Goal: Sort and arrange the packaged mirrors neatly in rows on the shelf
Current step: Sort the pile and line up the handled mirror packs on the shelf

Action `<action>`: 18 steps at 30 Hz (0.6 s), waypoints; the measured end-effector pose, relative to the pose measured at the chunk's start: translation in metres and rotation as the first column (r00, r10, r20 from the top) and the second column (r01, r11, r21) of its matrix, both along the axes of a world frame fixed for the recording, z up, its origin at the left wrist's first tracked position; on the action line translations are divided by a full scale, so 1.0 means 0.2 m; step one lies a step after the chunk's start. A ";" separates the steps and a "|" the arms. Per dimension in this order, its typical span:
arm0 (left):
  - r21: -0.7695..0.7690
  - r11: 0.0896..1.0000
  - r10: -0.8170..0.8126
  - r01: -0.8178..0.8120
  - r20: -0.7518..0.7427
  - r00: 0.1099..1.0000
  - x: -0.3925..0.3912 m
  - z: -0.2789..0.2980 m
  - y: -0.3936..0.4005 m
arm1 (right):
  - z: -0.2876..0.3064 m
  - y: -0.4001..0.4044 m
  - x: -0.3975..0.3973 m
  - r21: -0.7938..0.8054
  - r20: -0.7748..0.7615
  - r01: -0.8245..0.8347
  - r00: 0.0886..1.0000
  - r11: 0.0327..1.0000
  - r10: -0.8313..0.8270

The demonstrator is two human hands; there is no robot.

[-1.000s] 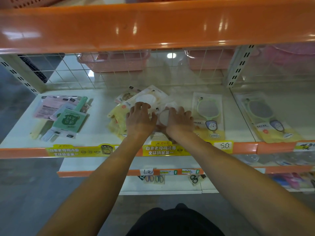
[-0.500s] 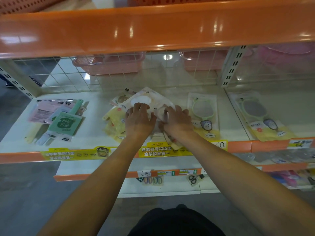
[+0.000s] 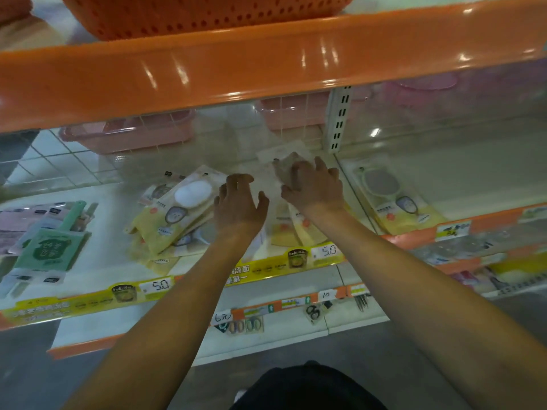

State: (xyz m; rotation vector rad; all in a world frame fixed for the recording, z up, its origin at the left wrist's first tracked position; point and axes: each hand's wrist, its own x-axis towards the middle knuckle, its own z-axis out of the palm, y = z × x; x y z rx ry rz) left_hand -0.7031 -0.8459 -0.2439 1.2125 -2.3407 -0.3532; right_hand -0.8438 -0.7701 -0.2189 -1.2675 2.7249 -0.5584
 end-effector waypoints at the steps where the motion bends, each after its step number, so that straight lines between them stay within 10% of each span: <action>1: 0.003 1.000 -0.013 0.013 0.013 1.000 -0.04 0.00 0.01 | 0.01 0.03 -0.06 0.019 -0.020 0.023 1.000 1.000 -0.022; 18: -0.018 0.997 -0.072 0.077 0.204 0.976 -0.38 -0.06 0.22 | -0.18 0.48 -0.77 0.252 -0.016 0.167 0.986 0.953 -0.168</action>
